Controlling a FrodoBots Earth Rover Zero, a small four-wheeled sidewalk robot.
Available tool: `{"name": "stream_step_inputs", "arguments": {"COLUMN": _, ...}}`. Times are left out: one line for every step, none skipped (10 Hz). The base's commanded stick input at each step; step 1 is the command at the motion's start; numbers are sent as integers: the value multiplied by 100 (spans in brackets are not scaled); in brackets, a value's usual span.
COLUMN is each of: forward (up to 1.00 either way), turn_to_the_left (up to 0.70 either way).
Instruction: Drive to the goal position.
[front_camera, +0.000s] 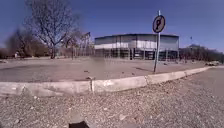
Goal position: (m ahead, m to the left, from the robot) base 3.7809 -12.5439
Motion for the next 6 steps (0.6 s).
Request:
{"name": "stream_step_inputs", "arguments": {"forward": 0, "turn_to_the_left": 0}}
{"name": "stream_step_inputs", "arguments": {"forward": 0, "turn_to_the_left": 0}}
{"name": "stream_step_inputs", "arguments": {"forward": 0, "turn_to_the_left": 0}}
{"name": "stream_step_inputs", "arguments": {"forward": 0, "turn_to_the_left": 0}}
{"name": "stream_step_inputs", "arguments": {"forward": 0, "turn_to_the_left": 0}}
{"name": "stream_step_inputs", "arguments": {"forward": 0, "turn_to_the_left": 0}}
